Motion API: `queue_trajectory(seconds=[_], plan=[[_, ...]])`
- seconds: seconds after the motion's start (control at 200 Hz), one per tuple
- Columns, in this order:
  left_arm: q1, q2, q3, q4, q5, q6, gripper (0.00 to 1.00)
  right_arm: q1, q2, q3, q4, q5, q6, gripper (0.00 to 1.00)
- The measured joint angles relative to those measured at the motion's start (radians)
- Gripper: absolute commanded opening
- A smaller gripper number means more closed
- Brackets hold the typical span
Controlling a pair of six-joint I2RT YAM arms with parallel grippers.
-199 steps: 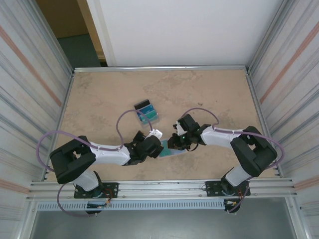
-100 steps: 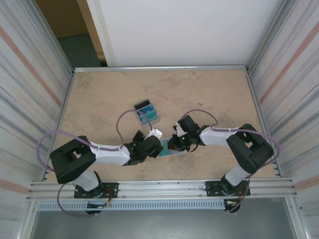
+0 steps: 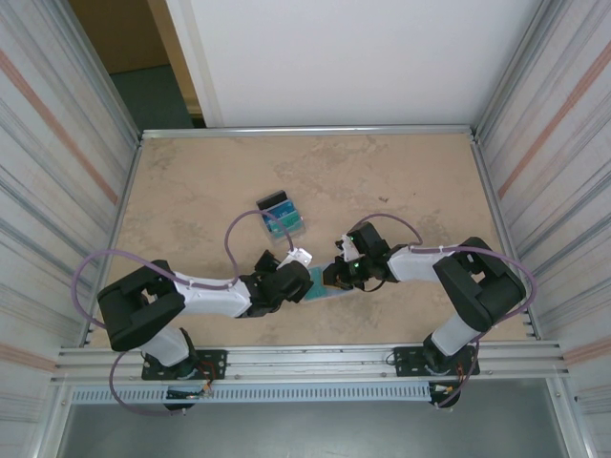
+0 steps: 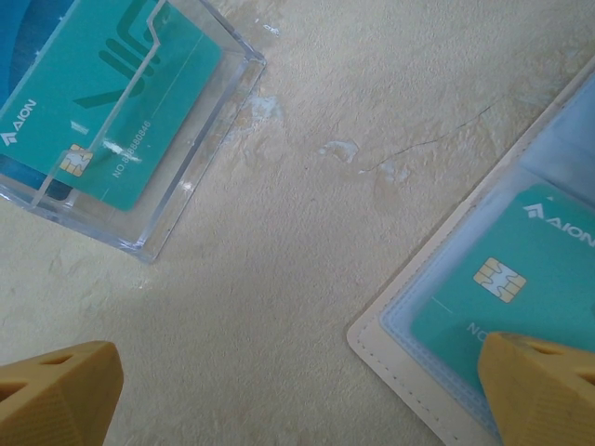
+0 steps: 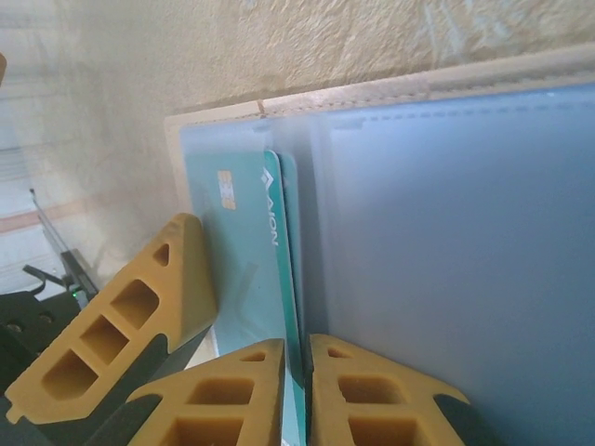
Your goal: Take the credit cards out of the card holder
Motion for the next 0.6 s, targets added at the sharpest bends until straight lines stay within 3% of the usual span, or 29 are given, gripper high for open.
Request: queue_trajectory(seconds=[0.601], plan=[[-0.003,0.001,0.005,-0.011,-0.010,0.000,0.99,-0.034,-0.001,-0.025,0.048,-0.032,0.008,0.00]])
